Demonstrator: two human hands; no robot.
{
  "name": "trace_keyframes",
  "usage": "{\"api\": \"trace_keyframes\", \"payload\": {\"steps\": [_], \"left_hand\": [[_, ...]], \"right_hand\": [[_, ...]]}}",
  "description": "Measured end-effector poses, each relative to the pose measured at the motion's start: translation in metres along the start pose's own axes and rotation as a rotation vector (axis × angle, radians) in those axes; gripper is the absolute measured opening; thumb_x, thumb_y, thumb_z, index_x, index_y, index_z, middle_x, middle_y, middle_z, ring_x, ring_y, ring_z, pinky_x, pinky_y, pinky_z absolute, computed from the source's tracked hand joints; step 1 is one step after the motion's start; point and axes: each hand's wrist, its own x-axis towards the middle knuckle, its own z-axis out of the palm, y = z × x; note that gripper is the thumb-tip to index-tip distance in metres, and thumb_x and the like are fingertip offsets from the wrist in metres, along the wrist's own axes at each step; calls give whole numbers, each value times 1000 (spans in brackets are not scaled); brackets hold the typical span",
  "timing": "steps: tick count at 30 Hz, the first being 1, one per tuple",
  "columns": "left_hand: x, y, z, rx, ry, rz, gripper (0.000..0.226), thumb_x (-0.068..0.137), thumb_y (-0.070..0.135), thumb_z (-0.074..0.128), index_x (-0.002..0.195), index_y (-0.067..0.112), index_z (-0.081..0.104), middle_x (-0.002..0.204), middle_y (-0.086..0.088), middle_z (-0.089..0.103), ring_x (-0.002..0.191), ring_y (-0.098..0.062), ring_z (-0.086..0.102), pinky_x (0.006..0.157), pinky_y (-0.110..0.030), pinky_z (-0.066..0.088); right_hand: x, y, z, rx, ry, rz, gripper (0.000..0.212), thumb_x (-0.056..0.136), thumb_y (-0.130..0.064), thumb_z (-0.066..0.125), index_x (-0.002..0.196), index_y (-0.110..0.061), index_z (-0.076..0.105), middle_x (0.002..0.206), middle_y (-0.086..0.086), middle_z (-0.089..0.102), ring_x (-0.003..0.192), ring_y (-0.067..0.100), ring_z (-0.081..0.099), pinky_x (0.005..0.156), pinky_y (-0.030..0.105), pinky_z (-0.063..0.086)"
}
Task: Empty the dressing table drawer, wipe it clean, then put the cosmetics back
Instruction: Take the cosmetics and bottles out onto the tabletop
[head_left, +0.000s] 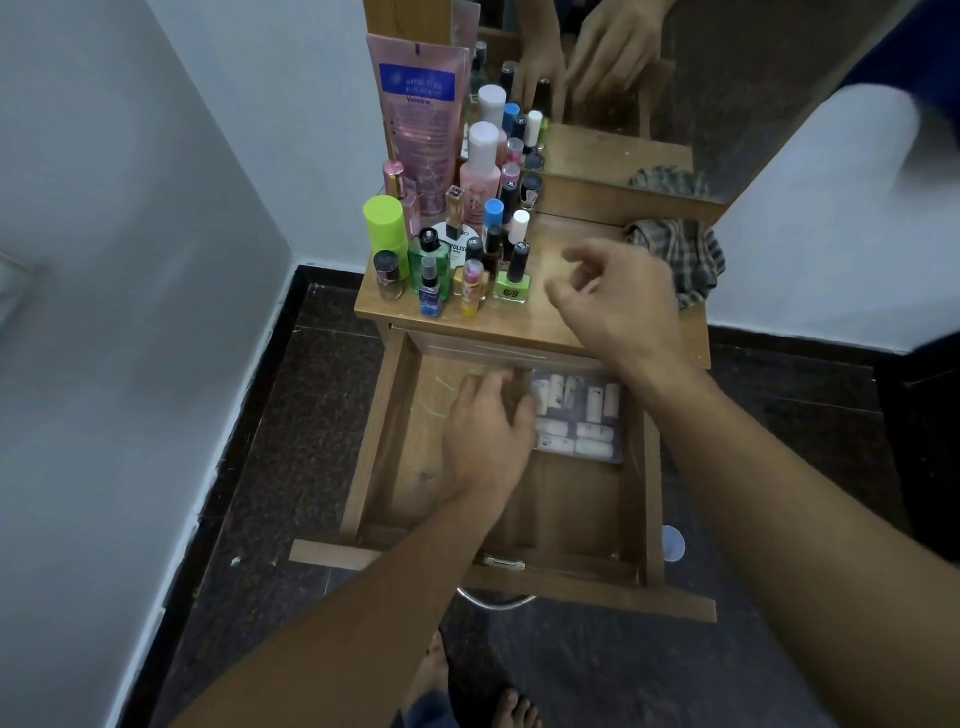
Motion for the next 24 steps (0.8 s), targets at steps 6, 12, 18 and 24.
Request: {"api": "trace_keyframes", "payload": {"steps": [6,12,18,24], "left_hand": [[4,-4,32,-50,-267,-258,35,92,27,62,125,19,67,123,-5,69,114,-28,63,96,-33,50],[13,10,55,74,-182,-351,35,88,33,63,117,14,70,118,-14,69,112,-34,63,88,-35,48],[12,8,58,27,-118,-401,34,89,35,62,118,19,70,116,-10,71,111,-31,63,82,-30,42],[20,12,56,48,-166,-455,40,87,45,64,115,19,71,116,-10,71,110,-32,65,82,-32,45]], "right_hand": [[-68,54,7,55,-35,322,19,90,-23,64,101,-23,79,92,-6,76,90,14,70,84,32,56],[-105,90,36,35,-174,569,18,89,-29,65,102,-27,77,100,-3,75,97,21,69,86,35,58],[-113,80,50,44,-224,681,23,88,-34,62,103,-24,76,98,1,73,94,25,67,78,33,56],[-112,64,64,818,-7,1307,16,86,-13,67,102,-8,69,88,14,70,74,27,68,51,34,56]]}}
